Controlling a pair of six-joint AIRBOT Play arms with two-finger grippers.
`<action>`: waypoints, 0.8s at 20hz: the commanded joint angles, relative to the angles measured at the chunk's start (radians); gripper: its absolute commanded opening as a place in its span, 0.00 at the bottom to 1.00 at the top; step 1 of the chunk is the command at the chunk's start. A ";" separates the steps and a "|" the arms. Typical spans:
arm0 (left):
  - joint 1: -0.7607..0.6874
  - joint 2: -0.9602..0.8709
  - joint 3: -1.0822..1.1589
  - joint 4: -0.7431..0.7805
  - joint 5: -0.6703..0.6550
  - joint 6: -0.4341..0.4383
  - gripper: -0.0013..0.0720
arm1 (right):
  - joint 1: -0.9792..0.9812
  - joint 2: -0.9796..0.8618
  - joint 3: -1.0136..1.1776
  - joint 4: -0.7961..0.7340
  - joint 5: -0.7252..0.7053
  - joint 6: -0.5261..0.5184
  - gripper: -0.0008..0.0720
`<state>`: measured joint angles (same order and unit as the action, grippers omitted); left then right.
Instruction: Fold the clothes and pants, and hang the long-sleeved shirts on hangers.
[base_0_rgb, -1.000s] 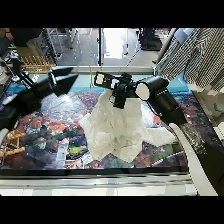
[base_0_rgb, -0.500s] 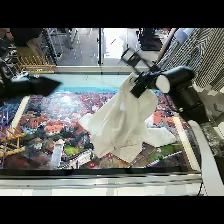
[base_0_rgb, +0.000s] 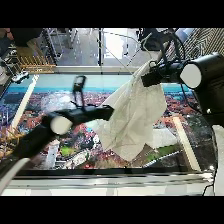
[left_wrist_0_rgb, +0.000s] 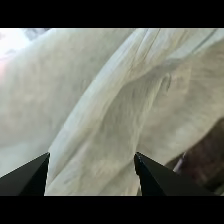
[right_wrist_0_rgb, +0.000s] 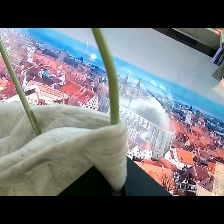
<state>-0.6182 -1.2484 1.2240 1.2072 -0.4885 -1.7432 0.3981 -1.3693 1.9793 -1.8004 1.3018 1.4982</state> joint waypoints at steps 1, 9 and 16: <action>-0.079 -0.124 -0.014 0.256 0.177 -0.298 0.75 | 0.000 0.006 0.046 0.003 0.055 0.011 0.05; -0.043 -0.163 -0.010 0.286 0.265 -0.248 0.04 | 0.000 0.016 0.048 0.047 -0.042 -0.055 0.05; 0.324 -0.049 0.195 0.271 0.223 -0.178 0.03 | -0.002 0.017 0.047 0.339 0.095 -0.310 0.05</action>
<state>-0.4458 -1.3121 1.3209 1.4868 -0.2401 -1.9385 0.3973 -1.3529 2.0258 -1.5936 1.3647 1.2739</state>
